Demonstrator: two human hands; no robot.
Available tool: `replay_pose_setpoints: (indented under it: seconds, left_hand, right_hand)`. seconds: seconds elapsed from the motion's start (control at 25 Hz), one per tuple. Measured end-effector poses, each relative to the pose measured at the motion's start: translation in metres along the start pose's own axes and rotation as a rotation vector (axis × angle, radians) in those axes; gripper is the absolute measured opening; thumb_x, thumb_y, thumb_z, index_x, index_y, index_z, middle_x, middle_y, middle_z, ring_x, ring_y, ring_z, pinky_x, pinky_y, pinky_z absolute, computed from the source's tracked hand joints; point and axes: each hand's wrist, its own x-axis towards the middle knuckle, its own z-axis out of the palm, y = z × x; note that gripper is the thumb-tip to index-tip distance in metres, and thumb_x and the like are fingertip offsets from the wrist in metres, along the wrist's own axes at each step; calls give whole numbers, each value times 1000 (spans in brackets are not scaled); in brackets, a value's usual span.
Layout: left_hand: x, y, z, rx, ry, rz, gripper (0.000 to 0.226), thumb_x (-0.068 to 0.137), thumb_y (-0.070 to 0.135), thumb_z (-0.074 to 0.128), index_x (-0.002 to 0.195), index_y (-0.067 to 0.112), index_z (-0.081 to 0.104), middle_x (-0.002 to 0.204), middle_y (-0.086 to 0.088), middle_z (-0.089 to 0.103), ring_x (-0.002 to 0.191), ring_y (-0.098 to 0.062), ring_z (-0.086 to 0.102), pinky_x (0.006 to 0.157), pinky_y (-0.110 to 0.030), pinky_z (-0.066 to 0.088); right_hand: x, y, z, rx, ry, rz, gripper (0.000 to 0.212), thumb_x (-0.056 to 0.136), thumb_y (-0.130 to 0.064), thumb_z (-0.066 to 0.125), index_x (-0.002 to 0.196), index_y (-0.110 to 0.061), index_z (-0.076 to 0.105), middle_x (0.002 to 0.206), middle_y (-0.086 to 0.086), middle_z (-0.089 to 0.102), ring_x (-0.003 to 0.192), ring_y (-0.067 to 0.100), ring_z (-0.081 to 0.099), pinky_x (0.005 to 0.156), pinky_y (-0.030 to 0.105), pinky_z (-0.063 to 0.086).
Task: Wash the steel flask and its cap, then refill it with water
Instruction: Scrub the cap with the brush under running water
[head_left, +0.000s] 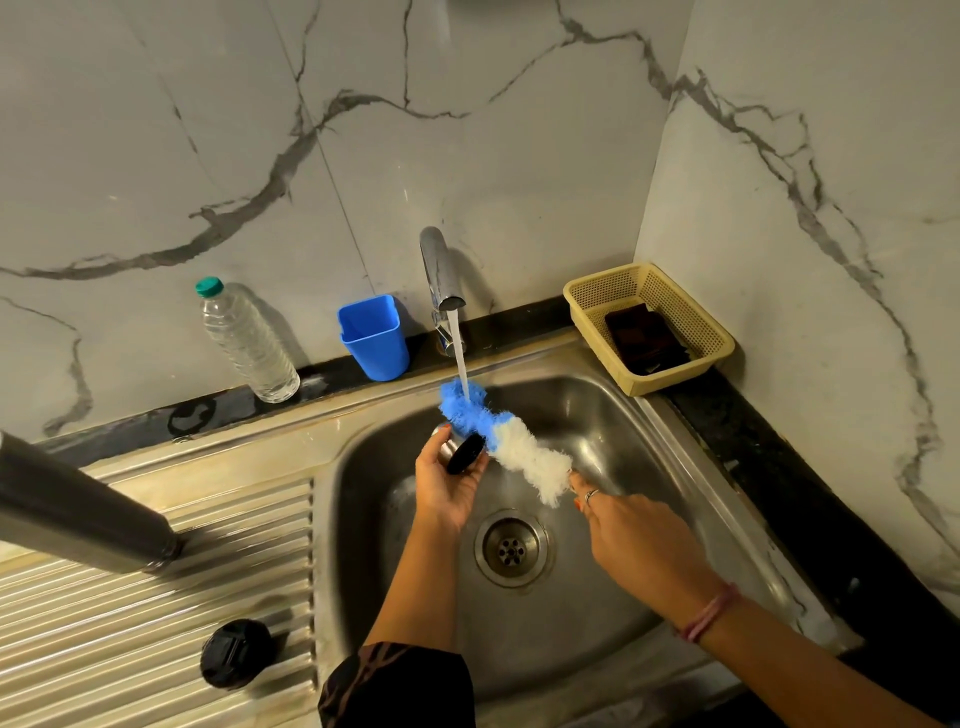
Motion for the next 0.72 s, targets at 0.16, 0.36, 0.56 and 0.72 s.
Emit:
replay_pose_setpoints:
  seconds: [0.16,0.36,0.56,0.72]
  left_hand:
    - [0,-4,2,46,20,9,43,89,25,68,126,4,58,122,-20,66,115,-32,64,100,-43,52]
    - [-4,-1,-1,15,42,-55,40,85,27,66,117,4,60,117,-18,66,105,-27,60,101,-35,44]
    - [-3,-1,3,38,40,-9,44,86,31,71,122,8,61,119,-16,68,112,-27,63,105,-41,47]
    - [-8,1,2,42,51,-30,31,88,27,68,111,6,62,111,-18,67,97,-27,64,95,-36,50]
  right_hand:
    - [0,0,-4,26,-2,22,46,104,-23,30,148,-31,22,54,-8,37,42,7,30,39,19,21]
    - [1,2,-10,18,7,37,46,103,-24,31,148,-32,24,54,-9,36,43,7,34,39,19,21]
    - [1,-6,-11,26,8,3,45,104,-26,30,148,-32,23,53,-8,36,43,7,31,39,19,20]
    - [6,-2,-10,27,-16,22,45,103,-21,32,148,-29,26,53,-9,36,41,7,31,37,18,21]
